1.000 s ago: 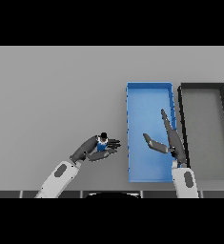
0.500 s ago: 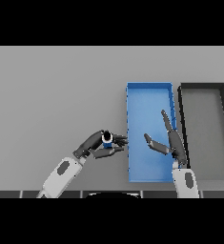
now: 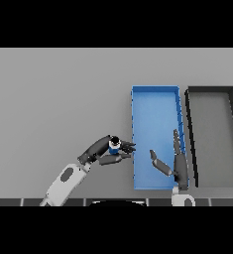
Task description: Pick up the blue pipe and place it into the blue bin.
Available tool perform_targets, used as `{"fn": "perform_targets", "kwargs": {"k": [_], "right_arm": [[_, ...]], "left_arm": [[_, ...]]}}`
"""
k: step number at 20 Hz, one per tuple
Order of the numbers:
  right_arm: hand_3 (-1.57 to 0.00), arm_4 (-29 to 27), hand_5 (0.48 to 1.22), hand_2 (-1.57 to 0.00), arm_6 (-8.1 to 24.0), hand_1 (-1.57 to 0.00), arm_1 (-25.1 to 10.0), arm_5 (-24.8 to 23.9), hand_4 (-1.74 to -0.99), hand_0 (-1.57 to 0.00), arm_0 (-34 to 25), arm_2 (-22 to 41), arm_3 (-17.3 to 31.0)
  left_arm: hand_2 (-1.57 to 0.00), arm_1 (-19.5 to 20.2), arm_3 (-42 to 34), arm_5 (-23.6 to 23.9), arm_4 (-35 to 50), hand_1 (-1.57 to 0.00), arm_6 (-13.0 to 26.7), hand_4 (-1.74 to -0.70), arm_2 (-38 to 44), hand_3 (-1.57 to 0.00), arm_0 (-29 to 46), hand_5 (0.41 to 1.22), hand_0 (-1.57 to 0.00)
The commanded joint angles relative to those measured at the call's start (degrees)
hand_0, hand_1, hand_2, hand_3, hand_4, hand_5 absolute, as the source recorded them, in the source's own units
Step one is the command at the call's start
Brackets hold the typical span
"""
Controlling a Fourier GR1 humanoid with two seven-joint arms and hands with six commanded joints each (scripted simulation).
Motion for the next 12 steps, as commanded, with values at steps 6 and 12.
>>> {"fn": "perform_targets", "kwargs": {"k": [6,12], "right_arm": [[0.00,-7.17,0.579,-0.03,-6.30,-0.02,0.20,3.03,-1.172,0.00,2.25,-0.39,-6.69],[0.00,-12.04,0.567,-0.01,6.64,0.00,-8.24,13.49,-1.177,0.00,-1.83,1.58,-16.09]], "left_arm": [[-1.57,-0.37,0.11,-0.85,-1.66,-1.57,-0.05,-1.47,1.14,-1.57,0.15,1.221,-1.57],[-1.57,-0.78,-0.96,-2.26,-2.61,-1.57,1.20,-1.47,1.82,-1.57,0.75,1.221,-1.57]]}}
